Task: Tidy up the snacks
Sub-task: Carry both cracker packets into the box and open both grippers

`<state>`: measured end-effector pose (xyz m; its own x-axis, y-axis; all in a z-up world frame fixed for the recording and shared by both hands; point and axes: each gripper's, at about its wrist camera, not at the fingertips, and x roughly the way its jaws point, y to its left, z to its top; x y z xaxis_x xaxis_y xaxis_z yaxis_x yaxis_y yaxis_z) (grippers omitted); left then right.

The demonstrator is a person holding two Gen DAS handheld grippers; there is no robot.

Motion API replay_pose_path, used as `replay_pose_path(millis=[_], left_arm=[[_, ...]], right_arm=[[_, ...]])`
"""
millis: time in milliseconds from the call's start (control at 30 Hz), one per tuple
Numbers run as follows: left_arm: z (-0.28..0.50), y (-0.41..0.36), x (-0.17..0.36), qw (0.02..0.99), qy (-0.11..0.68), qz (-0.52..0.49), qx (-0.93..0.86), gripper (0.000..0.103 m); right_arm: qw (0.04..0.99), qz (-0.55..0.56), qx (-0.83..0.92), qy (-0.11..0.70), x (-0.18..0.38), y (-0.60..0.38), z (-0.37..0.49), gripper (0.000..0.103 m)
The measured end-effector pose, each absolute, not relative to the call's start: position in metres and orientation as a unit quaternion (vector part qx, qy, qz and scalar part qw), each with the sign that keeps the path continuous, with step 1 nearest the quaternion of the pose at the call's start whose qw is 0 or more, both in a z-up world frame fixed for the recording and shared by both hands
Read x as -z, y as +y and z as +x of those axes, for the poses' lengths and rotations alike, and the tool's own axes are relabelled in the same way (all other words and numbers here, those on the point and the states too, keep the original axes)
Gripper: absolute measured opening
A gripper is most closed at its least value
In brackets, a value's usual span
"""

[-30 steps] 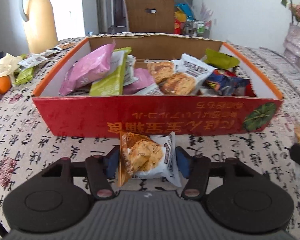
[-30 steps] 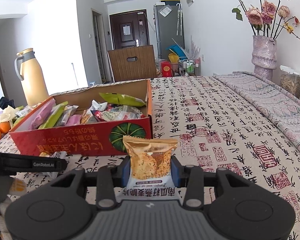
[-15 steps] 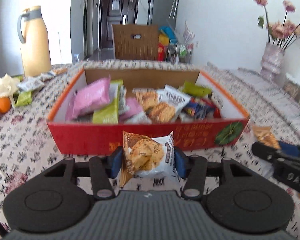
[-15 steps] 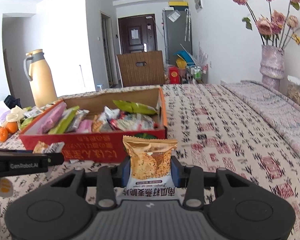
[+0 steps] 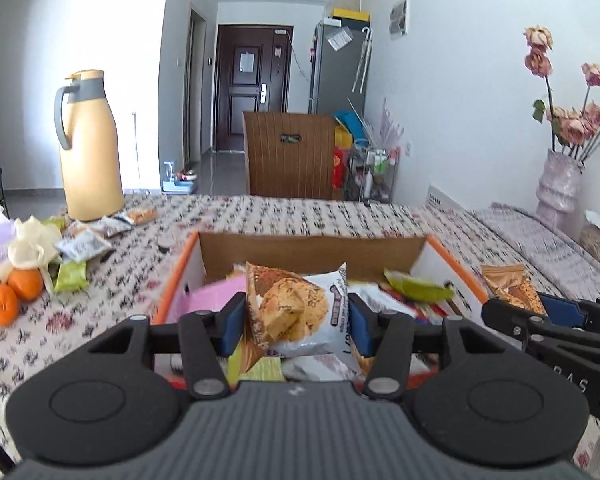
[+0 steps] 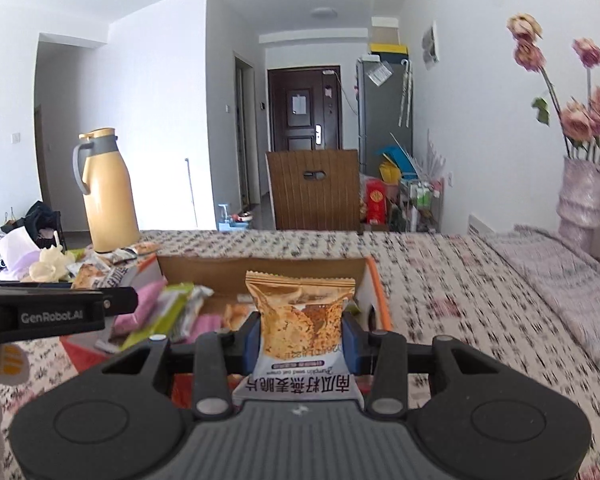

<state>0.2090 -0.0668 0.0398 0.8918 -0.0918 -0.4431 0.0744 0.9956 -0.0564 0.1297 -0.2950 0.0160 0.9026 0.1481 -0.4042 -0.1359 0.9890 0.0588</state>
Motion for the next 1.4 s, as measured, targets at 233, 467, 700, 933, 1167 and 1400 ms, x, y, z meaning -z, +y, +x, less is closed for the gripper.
replay_pose_path(millis=[233,467,700,933,1167,1400], left_arm=[[0.242,-0.059,-0.045,0.978,0.206,-0.029,0.03,0.053],[0.266,-0.049,-0.027,0.98,0.195,-0.033,0.012,0.053],[0.275,-0.038,-0.011,0.978,0.202,-0.046,0.006,0.066],[0.271,-0.023,-0.01,0.979,0.188,-0.077,-0.014,0.103],[0.272,-0.025,-0.013,0.979,0.191,-0.076,-0.014,0.103],[0.253,-0.03,-0.031,0.981,0.184,-0.063,-0.013,0.103]], right_arm=[[0.977,0.013,-0.082,0.198,-0.02,-0.275,0.169,0.04],[0.978,0.031,-0.071,0.192,0.0,-0.268,0.2,0.039],[0.979,0.026,-0.066,0.19,0.013,-0.269,0.2,0.044],[0.981,0.04,-0.043,0.183,0.014,-0.282,0.196,0.103],[0.978,0.061,-0.03,0.199,0.017,-0.292,0.204,0.103],[0.979,0.059,-0.029,0.192,-0.001,-0.292,0.19,0.103]])
